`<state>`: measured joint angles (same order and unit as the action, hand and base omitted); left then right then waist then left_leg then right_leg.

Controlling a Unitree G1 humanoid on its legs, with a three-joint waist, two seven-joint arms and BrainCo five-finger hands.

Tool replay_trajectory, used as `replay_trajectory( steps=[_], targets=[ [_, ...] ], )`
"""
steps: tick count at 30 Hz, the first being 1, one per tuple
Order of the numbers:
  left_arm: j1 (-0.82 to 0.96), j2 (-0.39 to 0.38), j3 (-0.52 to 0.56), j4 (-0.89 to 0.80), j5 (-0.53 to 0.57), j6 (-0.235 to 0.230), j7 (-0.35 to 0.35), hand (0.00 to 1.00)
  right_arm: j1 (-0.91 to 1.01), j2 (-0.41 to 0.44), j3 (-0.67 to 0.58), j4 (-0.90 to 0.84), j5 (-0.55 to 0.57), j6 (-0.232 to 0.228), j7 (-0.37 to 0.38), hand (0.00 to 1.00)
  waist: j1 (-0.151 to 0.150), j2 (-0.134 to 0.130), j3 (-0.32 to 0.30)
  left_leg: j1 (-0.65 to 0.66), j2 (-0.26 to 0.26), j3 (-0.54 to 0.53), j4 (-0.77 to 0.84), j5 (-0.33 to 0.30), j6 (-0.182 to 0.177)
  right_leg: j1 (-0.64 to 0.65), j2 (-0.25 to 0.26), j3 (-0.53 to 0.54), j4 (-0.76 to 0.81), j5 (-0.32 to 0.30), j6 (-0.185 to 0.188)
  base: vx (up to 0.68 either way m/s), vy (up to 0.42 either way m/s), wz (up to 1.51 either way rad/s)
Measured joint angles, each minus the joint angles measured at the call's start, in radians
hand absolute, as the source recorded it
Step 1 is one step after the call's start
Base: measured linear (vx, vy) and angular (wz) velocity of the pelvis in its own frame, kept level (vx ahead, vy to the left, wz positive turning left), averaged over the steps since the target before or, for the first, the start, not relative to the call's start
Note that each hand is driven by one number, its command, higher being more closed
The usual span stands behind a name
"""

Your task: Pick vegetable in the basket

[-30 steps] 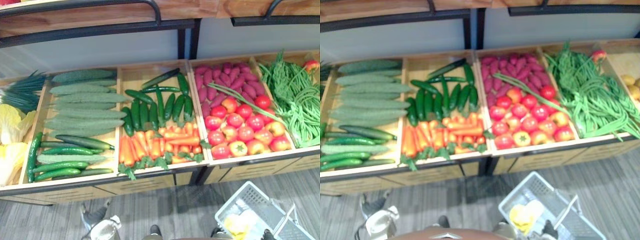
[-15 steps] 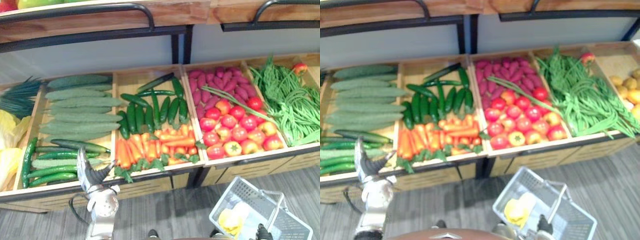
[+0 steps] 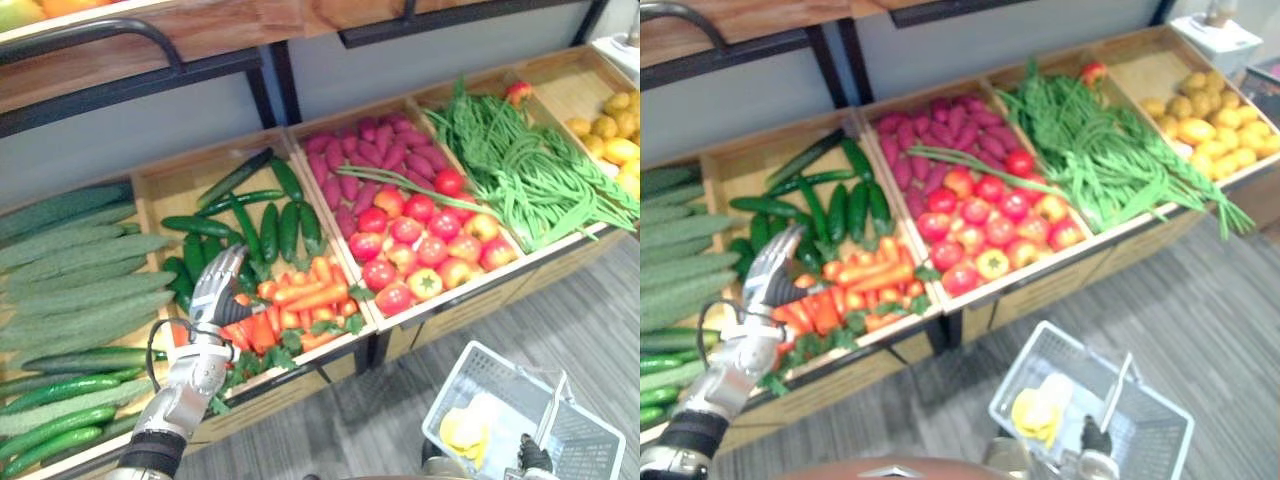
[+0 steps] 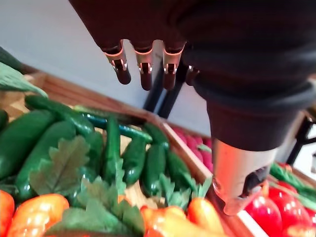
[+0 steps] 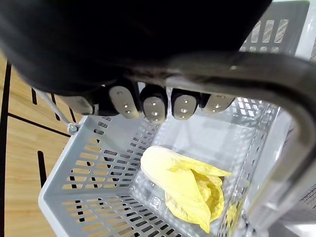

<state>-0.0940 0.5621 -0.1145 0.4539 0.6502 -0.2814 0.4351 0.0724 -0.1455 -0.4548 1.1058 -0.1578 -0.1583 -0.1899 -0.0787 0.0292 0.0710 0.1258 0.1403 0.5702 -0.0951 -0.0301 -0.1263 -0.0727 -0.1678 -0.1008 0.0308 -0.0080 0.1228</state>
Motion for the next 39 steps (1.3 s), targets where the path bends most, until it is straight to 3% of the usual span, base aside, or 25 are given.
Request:
replay_trajectory(
  steps=[5,8,20,26,39],
  targets=[
    [-0.060,0.032,-0.082,0.107,0.023,0.001,-0.031,0.00,0.017,-0.005,-0.001,-0.002,0.000,-0.003,-0.002,1.00,-0.001,0.003,0.002,-0.001,-0.002,0.028,0.040,-0.036,-0.003,-0.012,-0.008,0.034,0.008,0.003,0.004,-0.01,-0.014,-0.20],
    [-0.072,0.044,-0.126,0.113,0.032,-0.005,-0.062,0.00,0.027,-0.015,0.002,-0.020,0.001,-0.004,-0.003,1.00,-0.001,0.018,0.011,0.002,0.008,0.048,0.070,-0.058,-0.005,-0.017,-0.009,0.056,0.024,0.003,0.004,-0.02,-0.044,-0.17],
    [-0.084,0.055,-0.246,0.109,-0.010,-0.059,-0.158,0.00,0.038,-0.030,0.033,-0.039,0.001,-0.017,-0.003,1.00,-0.001,0.031,0.012,-0.001,0.014,0.053,0.070,-0.059,-0.006,-0.030,-0.009,0.061,0.028,0.006,0.010,-0.04,-0.061,-0.03],
    [-0.089,0.053,-0.277,0.108,-0.020,-0.061,-0.179,0.00,0.038,-0.031,0.033,-0.040,0.001,-0.017,-0.003,1.00,-0.001,0.032,0.012,-0.002,0.009,0.052,0.065,-0.056,-0.008,-0.032,-0.008,0.059,0.024,0.012,0.019,-0.06,-0.058,-0.01],
    [-0.192,-0.059,-0.223,0.259,0.024,0.075,-0.137,0.00,0.037,-0.031,0.032,-0.042,0.001,-0.006,-0.004,1.00,-0.004,0.031,0.012,-0.018,-0.006,0.050,0.038,-0.037,-0.008,-0.047,-0.007,0.056,0.000,0.025,0.024,-0.03,-0.041,0.00]
  ],
)
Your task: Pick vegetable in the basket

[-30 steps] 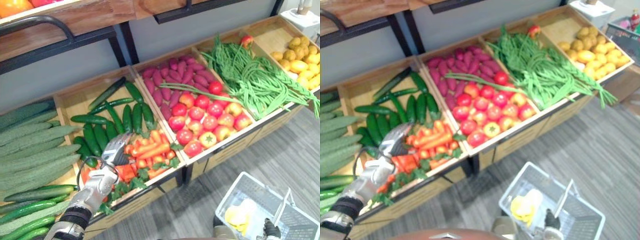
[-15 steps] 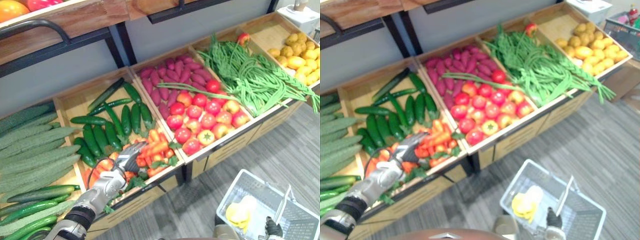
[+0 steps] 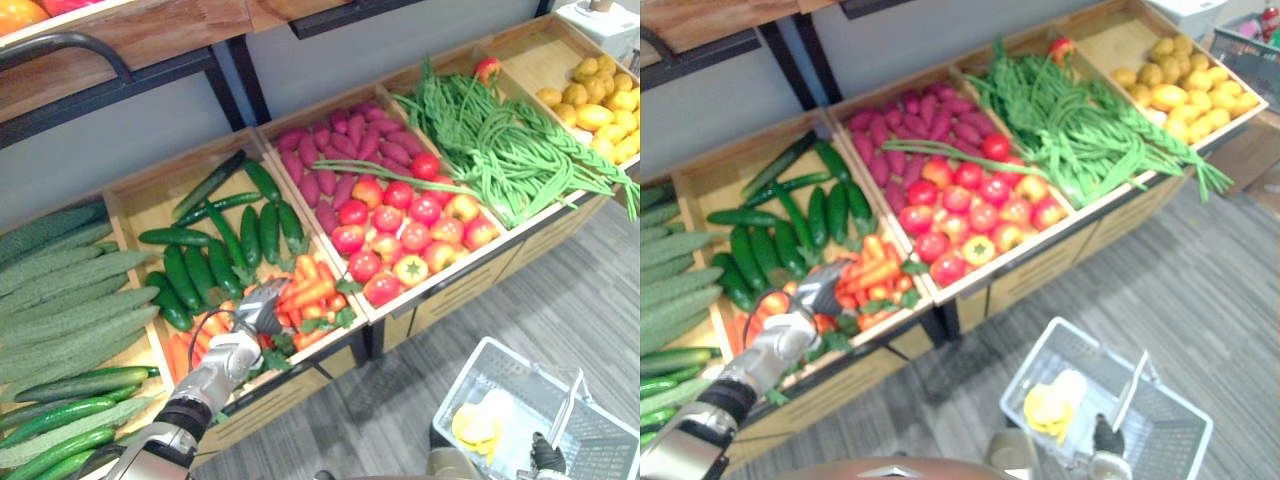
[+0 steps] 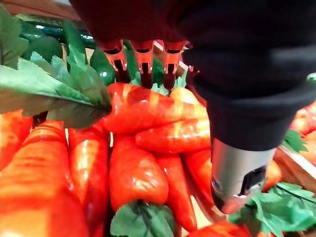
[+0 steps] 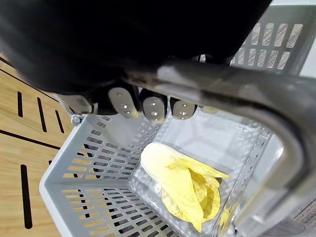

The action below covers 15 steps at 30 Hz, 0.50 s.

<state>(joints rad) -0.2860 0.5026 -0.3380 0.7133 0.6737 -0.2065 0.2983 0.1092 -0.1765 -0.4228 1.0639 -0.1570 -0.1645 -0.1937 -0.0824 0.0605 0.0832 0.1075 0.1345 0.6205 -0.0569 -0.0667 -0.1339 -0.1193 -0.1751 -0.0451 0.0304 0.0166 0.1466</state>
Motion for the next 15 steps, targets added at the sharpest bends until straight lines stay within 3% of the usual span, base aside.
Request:
replay_trajectory(
  steps=[3,12,13,15],
  targets=[
    [-0.004,-0.022,0.054,0.011,0.000,0.023,0.012,0.00,-0.002,0.000,-0.001,0.000,0.000,0.003,-0.001,1.00,0.001,-0.002,0.001,-0.003,-0.001,0.006,-0.010,0.000,0.000,-0.011,0.000,0.003,-0.002,0.003,0.001,-0.01,-0.040,-0.05],
    [-0.057,-0.032,0.071,0.011,-0.001,0.024,0.014,0.00,-0.028,0.003,0.000,-0.014,0.000,0.010,-0.001,1.00,-0.001,-0.005,0.036,-0.028,-0.002,0.025,-0.010,0.000,-0.001,-0.043,0.001,0.016,-0.017,0.020,-0.003,-0.01,-0.052,-0.07],
    [-0.062,-0.032,0.071,0.011,-0.001,0.024,0.014,1.00,-0.030,0.003,0.000,-0.016,0.000,0.011,-0.001,1.00,0.000,-0.005,0.037,-0.034,-0.002,0.025,-0.010,0.000,-0.001,-0.049,0.001,0.017,-0.017,0.020,-0.003,-0.02,-0.077,-0.04],
    [-0.084,-0.039,0.070,0.033,0.000,0.024,0.015,1.00,-0.039,0.003,0.000,-0.021,0.000,0.011,-0.001,1.00,-0.001,-0.004,0.046,-0.037,-0.001,0.027,-0.009,-0.001,-0.001,-0.054,0.001,0.022,-0.017,0.022,-0.003,-0.01,-0.068,-0.04]
  ],
)
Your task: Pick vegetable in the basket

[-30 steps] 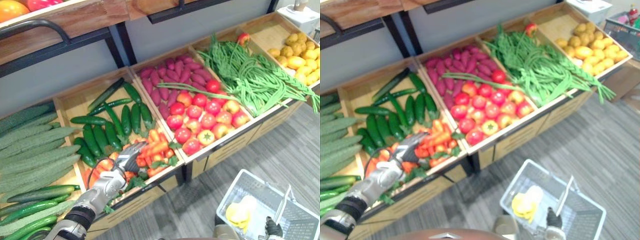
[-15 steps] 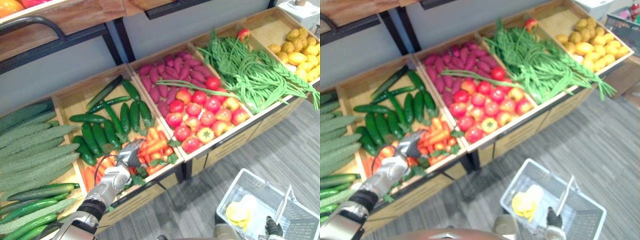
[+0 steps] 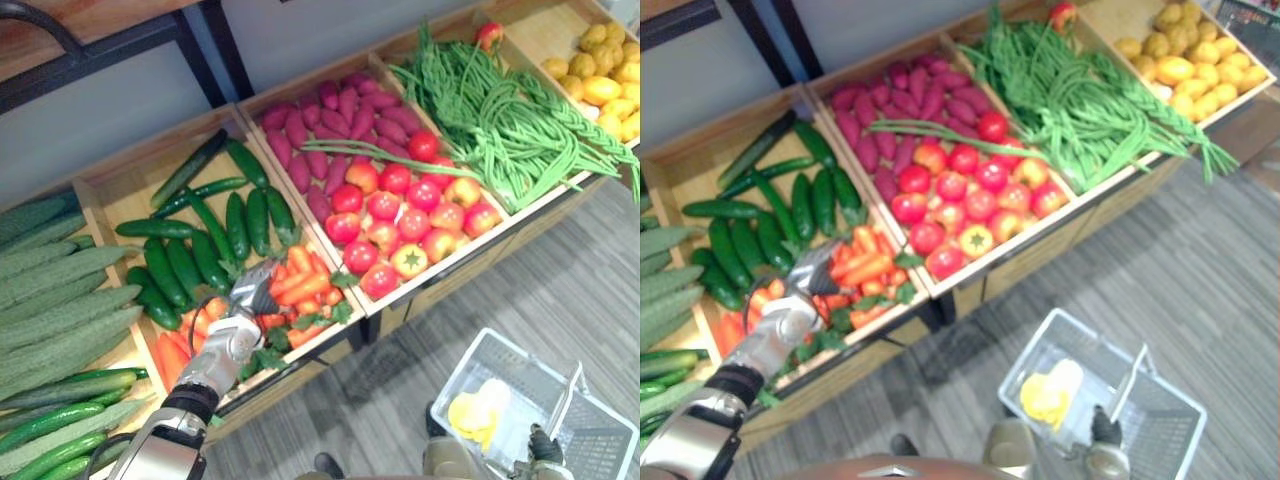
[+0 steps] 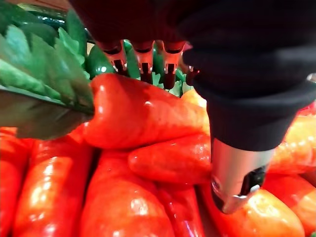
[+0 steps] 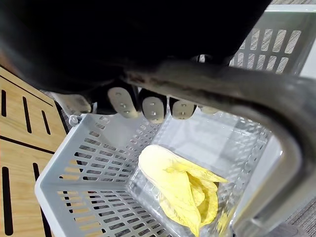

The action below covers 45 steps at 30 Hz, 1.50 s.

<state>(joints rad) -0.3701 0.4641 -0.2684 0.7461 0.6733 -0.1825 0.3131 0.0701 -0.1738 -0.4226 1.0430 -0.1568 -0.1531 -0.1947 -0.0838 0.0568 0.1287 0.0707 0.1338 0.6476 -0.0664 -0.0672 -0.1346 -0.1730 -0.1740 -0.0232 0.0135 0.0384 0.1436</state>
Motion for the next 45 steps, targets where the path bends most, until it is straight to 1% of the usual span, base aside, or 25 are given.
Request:
replay_trajectory(
  steps=[3,6,10,14,20,24,26,29,32,33,34,37,39,41,45],
  targets=[
    [-0.020,-0.010,-0.004,0.016,0.001,0.000,0.014,1.00,-0.001,0.000,0.001,-0.005,0.000,0.000,0.000,1.00,-0.001,0.000,0.003,0.001,0.000,0.000,0.000,-0.001,-0.001,0.000,-0.001,0.001,0.000,0.000,0.000,0.00,-0.061,-0.02],
    [-0.030,-0.009,-0.016,0.017,0.002,-0.001,0.012,1.00,-0.012,0.000,0.004,-0.006,0.000,0.001,0.000,1.00,-0.010,0.002,0.007,0.001,0.000,0.000,0.001,-0.003,-0.004,-0.003,-0.001,0.005,0.000,0.005,-0.002,-0.01,-0.055,-0.02],
    [-0.033,-0.007,-0.034,0.034,0.005,-0.006,0.008,1.00,-0.017,-0.001,0.010,-0.006,0.000,0.001,0.000,1.00,-0.013,0.008,0.010,0.000,0.000,0.002,0.007,-0.006,-0.007,-0.008,0.000,0.010,0.001,0.022,-0.005,-0.02,-0.064,-0.06],
    [-0.038,-0.004,-0.041,0.055,0.005,-0.005,0.003,1.00,-0.021,-0.001,0.011,-0.005,0.000,0.001,0.000,1.00,-0.020,0.008,0.011,0.001,-0.002,0.002,0.020,-0.011,-0.013,-0.011,-0.001,0.023,0.006,0.024,-0.003,-0.04,-0.064,-0.06],
    [-0.038,-0.003,-0.044,0.058,0.006,-0.002,-0.014,1.00,-0.021,-0.001,0.010,-0.003,0.000,0.002,0.000,1.00,-0.022,0.008,0.012,0.002,0.002,-0.001,0.029,-0.011,-0.013,-0.007,-0.002,0.023,0.004,0.024,-0.003,-0.06,-0.084,-0.01],
    [-0.038,-0.003,-0.073,0.058,0.007,-0.003,-0.024,1.00,-0.020,-0.001,0.009,-0.001,0.000,0.004,0.000,1.00,-0.025,0.008,0.013,0.007,0.003,-0.013,0.034,-0.011,-0.013,0.008,-0.004,0.014,0.001,0.024,-0.003,-0.07,-0.078,0.06],
    [-0.037,-0.004,-0.079,0.056,0.008,-0.003,-0.030,1.00,-0.017,-0.001,0.007,0.000,0.000,0.011,0.000,1.00,-0.034,0.008,0.013,0.009,0.004,-0.036,0.034,-0.011,-0.012,0.028,-0.003,-0.005,-0.012,0.024,-0.003,-0.09,-0.101,0.20],
    [-0.035,-0.004,-0.079,0.048,0.008,-0.003,-0.038,1.00,-0.012,-0.001,0.001,-0.001,0.000,0.016,0.000,1.00,-0.038,0.008,0.013,0.014,0.004,-0.061,0.033,-0.009,-0.010,0.046,-0.003,-0.026,-0.014,0.023,-0.003,-0.08,-0.079,0.19],
    [-0.029,-0.003,-0.077,-0.004,0.009,-0.002,-0.040,1.00,-0.003,-0.002,-0.004,-0.001,0.000,0.019,0.000,1.00,-0.035,0.008,0.012,0.019,0.002,-0.087,0.032,-0.004,-0.003,0.065,-0.005,-0.046,-0.017,0.023,-0.003,-0.07,-0.062,0.18],
    [-0.025,-0.004,-0.076,-0.039,0.009,-0.002,-0.040,1.00,-0.002,-0.002,-0.005,-0.002,0.000,0.019,0.000,1.00,-0.025,0.008,0.012,0.019,0.001,-0.091,0.030,-0.002,0.000,0.067,-0.005,-0.051,-0.017,0.023,-0.003,-0.07,-0.065,0.23],
    [-0.023,-0.004,-0.075,-0.078,0.009,-0.003,-0.040,1.00,-0.002,-0.002,-0.005,-0.004,-0.001,0.019,-0.002,1.00,-0.022,0.009,0.012,0.019,-0.001,-0.109,0.019,0.009,0.004,0.075,-0.006,-0.065,-0.018,0.023,-0.003,-0.08,-0.091,0.31],
    [-0.010,-0.002,-0.067,-0.145,0.009,-0.003,-0.040,1.00,-0.002,-0.002,-0.018,-0.003,-0.003,0.023,-0.001,1.00,-0.020,0.008,0.011,0.020,0.000,-0.140,-0.003,0.030,0.005,0.088,-0.004,-0.099,-0.019,0.022,-0.005,-0.05,-0.066,0.29],
    [0.017,-0.001,-0.053,-0.195,0.009,-0.006,-0.040,1.00,-0.002,-0.002,-0.034,-0.003,-0.004,0.026,0.000,1.00,-0.014,0.007,0.006,0.022,0.002,-0.145,-0.003,0.031,0.005,0.093,-0.003,-0.105,-0.019,0.021,-0.006,-0.03,-0.041,0.13],
    [0.025,0.001,-0.041,-0.220,0.009,-0.011,-0.041,1.00,-0.001,-0.002,-0.043,-0.003,-0.022,0.037,0.001,1.00,0.004,0.001,0.002,0.022,0.000,-0.147,-0.003,0.033,0.007,0.095,-0.004,-0.105,-0.018,0.021,-0.006,-0.04,-0.033,0.03],
    [0.052,0.037,-0.038,-0.281,0.008,-0.018,-0.042,1.00,0.001,-0.009,-0.043,-0.001,-0.043,0.045,0.005,1.00,0.006,-0.015,-0.018,0.026,0.000,-0.163,-0.002,0.035,0.008,0.109,-0.007,-0.116,-0.017,0.020,-0.007,-0.03,-0.029,0.10]
  ],
)
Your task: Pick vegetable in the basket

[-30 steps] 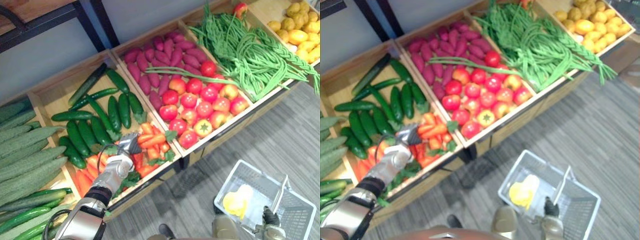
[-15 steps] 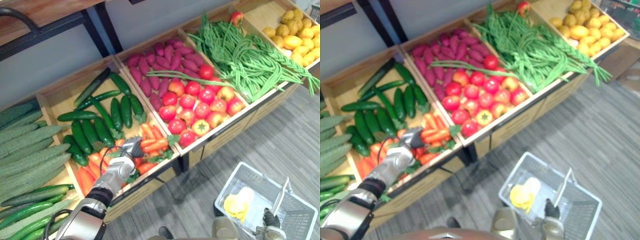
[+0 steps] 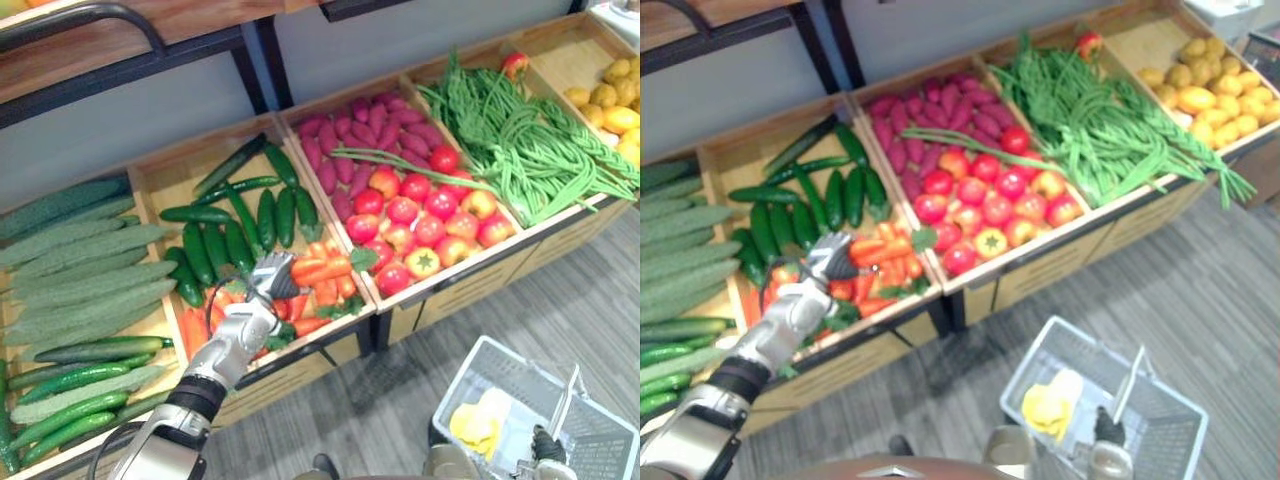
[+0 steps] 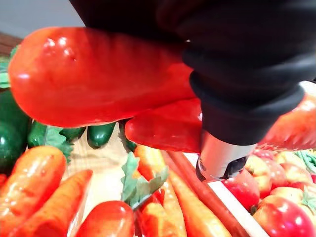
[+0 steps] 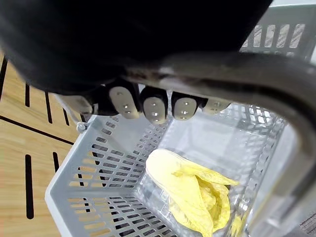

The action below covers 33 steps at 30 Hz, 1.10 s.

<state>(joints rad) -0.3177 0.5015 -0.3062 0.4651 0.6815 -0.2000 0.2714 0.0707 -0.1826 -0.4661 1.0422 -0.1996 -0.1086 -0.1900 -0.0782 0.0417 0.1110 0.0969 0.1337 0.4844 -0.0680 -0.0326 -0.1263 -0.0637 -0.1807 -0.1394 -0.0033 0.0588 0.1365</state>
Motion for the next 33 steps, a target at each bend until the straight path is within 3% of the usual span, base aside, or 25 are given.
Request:
replay_trajectory(
  steps=[7,12,21,29,33],
  targets=[
    [0.013,0.084,-0.003,-0.101,-0.003,-0.040,-0.012,1.00,-0.015,-0.124,0.036,-0.007,-0.117,0.003,0.038,1.00,0.004,-0.022,-0.015,0.020,-0.011,0.021,-0.003,0.002,0.003,0.002,-0.008,0.027,0.008,0.000,0.000,-0.04,-0.013,-0.08],
    [0.025,0.103,-0.053,-0.208,-0.011,-0.084,-0.035,1.00,-0.027,-0.234,0.118,-0.071,-0.152,-0.001,0.072,1.00,0.001,-0.027,-0.024,0.069,-0.013,0.102,-0.028,0.000,0.000,-0.006,0.011,0.114,0.008,0.001,0.001,-0.05,-0.025,-0.45],
    [0.014,0.114,-0.199,-0.308,-0.091,-0.147,-0.102,1.00,-0.044,-0.389,0.378,-0.247,-0.152,-0.047,0.192,1.00,0.000,-0.044,-0.052,0.189,0.010,0.351,-0.027,-0.032,-0.047,-0.040,0.100,0.345,0.024,0.023,0.003,-0.02,-0.048,-0.76],
    [-0.052,0.112,-0.355,-0.346,-0.168,-0.188,-0.170,1.00,-0.120,-0.491,0.604,-0.445,-0.180,-0.058,0.224,1.00,0.000,-0.050,-0.053,0.237,0.043,0.548,0.074,-0.098,-0.084,-0.077,0.169,0.502,0.044,0.042,0.007,-0.05,-0.049,-0.70],
    [-0.077,0.104,-0.407,-0.355,-0.200,-0.195,-0.192,1.00,-0.184,-0.561,0.754,-0.536,-0.196,-0.095,0.236,1.00,-0.002,-0.048,-0.054,0.257,0.074,0.604,0.133,-0.127,-0.100,-0.080,0.201,0.542,0.048,0.045,0.005,-0.03,-0.043,-0.40]
  ],
)
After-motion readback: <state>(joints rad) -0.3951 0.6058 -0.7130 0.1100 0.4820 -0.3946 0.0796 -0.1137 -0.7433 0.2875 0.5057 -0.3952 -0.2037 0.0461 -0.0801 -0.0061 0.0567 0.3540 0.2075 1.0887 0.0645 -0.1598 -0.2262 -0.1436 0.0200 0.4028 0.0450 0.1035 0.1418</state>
